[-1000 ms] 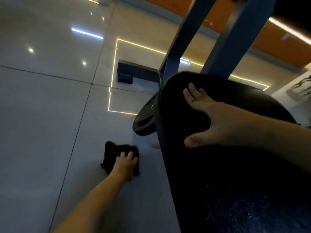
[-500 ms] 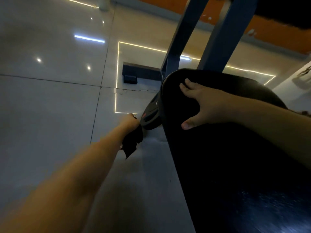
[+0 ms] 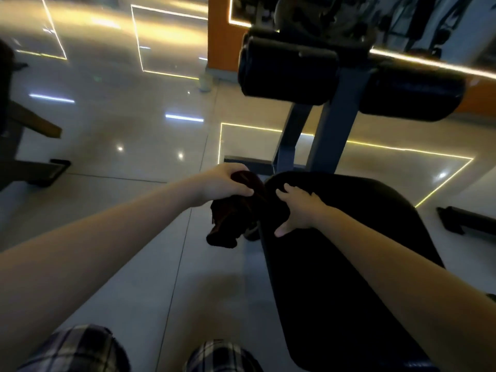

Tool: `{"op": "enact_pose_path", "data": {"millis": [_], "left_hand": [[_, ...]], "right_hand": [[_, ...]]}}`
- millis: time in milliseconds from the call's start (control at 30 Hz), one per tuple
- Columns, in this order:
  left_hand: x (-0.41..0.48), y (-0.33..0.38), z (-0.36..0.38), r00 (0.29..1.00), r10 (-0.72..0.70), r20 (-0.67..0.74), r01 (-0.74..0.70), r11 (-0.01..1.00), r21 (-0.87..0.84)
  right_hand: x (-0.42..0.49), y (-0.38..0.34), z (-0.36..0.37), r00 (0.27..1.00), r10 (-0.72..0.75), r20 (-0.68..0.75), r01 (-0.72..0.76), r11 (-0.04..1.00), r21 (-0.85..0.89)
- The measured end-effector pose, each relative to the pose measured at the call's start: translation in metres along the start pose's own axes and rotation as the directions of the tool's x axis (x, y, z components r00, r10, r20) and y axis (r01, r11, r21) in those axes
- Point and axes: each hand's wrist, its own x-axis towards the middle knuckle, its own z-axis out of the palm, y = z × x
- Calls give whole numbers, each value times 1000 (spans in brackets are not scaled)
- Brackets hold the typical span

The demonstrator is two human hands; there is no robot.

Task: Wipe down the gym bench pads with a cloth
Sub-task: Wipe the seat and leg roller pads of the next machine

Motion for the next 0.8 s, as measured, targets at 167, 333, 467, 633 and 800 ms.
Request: {"op": "enact_pose_path", "data": {"millis": [167,333,467,633,800], "left_hand": [[-38,41,-14,994,111,24,-112,991,75],[-53,51,-22,991,130,29,-131,991,34],[-58,51,-22,993,117,9,-117,993,-9],[-61,55,-14,996,94,14,-94,996,-12],[-58,52,-18,998,58,-13,-59,974,-217]], "right_hand": [[-34,-13,-31,940,-337,-53,232,519,823],[-75,-13,-57,795,-606,-46,89,42,995],[-86,-17,-58,904,-417,-99,150,92,984],[-92,-21,-65,945,-174,-276,326,476,817],[-94,-16,-78,894,-98,-437,389,653,650]]}}
